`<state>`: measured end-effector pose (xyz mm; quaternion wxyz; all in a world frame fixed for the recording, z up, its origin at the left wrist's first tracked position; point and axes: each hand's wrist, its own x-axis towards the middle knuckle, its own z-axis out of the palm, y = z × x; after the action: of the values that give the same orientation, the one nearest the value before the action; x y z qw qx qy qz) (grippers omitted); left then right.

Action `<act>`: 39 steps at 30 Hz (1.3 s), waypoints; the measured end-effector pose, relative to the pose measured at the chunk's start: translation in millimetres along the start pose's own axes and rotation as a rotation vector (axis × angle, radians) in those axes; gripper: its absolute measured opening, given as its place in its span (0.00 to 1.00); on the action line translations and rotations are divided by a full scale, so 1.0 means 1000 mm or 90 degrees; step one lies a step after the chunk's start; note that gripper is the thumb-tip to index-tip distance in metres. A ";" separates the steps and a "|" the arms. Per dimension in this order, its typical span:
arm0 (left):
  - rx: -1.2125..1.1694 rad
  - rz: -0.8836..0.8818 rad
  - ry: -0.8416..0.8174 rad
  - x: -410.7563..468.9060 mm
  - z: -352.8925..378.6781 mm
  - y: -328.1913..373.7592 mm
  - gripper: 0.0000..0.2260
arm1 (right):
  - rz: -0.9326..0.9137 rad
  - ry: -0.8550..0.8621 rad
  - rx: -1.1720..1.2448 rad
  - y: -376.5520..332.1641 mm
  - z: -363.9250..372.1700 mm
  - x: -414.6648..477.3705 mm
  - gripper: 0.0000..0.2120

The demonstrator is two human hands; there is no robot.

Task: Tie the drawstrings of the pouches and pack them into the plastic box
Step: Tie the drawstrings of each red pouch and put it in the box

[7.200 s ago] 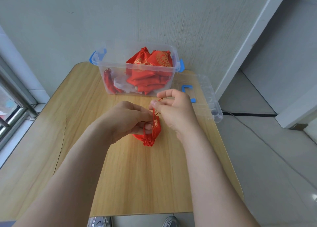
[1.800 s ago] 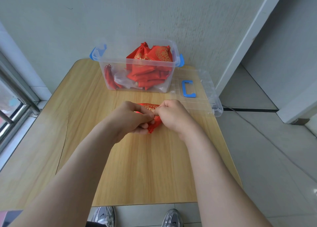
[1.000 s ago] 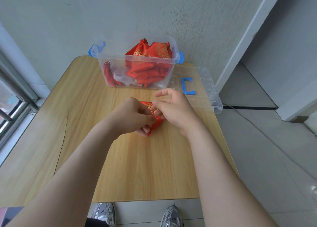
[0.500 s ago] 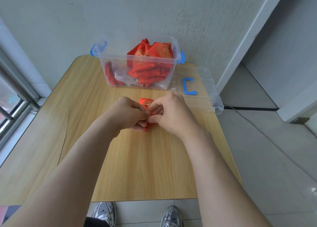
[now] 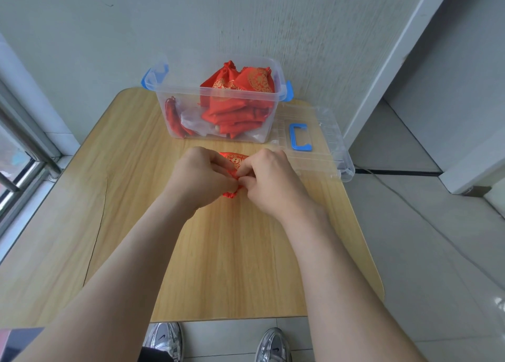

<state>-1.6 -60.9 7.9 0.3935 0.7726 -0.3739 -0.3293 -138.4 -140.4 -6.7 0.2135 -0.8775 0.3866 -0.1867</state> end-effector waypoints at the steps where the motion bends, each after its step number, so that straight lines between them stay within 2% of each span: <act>1: 0.009 0.012 0.030 -0.001 0.001 0.001 0.09 | 0.004 0.005 0.006 -0.001 0.000 0.000 0.08; 6: 0.040 0.111 0.164 -0.007 0.005 0.006 0.08 | 0.050 0.053 0.071 -0.003 -0.001 0.002 0.08; 10: 0.025 0.162 0.180 -0.006 0.003 0.006 0.09 | 0.125 0.072 0.187 -0.007 -0.005 0.004 0.09; 15: 0.043 0.227 0.151 -0.004 0.003 0.003 0.09 | 0.295 -0.030 0.450 -0.004 -0.012 0.004 0.04; 18: 0.043 0.248 0.163 -0.003 0.002 0.001 0.07 | 0.370 -0.075 0.661 -0.003 -0.015 0.006 0.03; 20: 0.052 0.255 0.167 0.000 0.001 -0.001 0.06 | 0.398 -0.090 0.735 -0.004 -0.017 0.007 0.03; 25: 0.091 0.310 0.099 0.001 -0.002 -0.004 0.06 | 0.440 -0.097 0.766 -0.004 -0.018 0.007 0.05; 29: 0.164 0.372 0.101 0.002 -0.003 -0.005 0.02 | 0.459 -0.083 0.710 -0.004 -0.019 0.008 0.05; 31: 0.189 0.373 0.099 0.002 -0.003 -0.005 0.03 | 0.461 -0.072 0.699 -0.003 -0.018 0.009 0.06; 35: 0.134 0.317 0.087 -0.003 -0.003 0.000 0.05 | 0.456 -0.082 0.708 -0.002 -0.017 0.009 0.07; 37: 0.103 0.248 0.083 -0.004 -0.003 0.005 0.09 | 0.432 -0.097 0.710 -0.003 -0.016 0.008 0.10; 39: 0.074 0.151 0.036 -0.005 -0.004 0.010 0.15 | 0.409 -0.114 0.695 -0.006 -0.015 0.008 0.11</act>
<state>-3.6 -59.2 19.4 0.3943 0.7537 -0.4697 -0.2361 -137.1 -146.2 9.9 0.7065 -0.4948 0.4605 -0.2095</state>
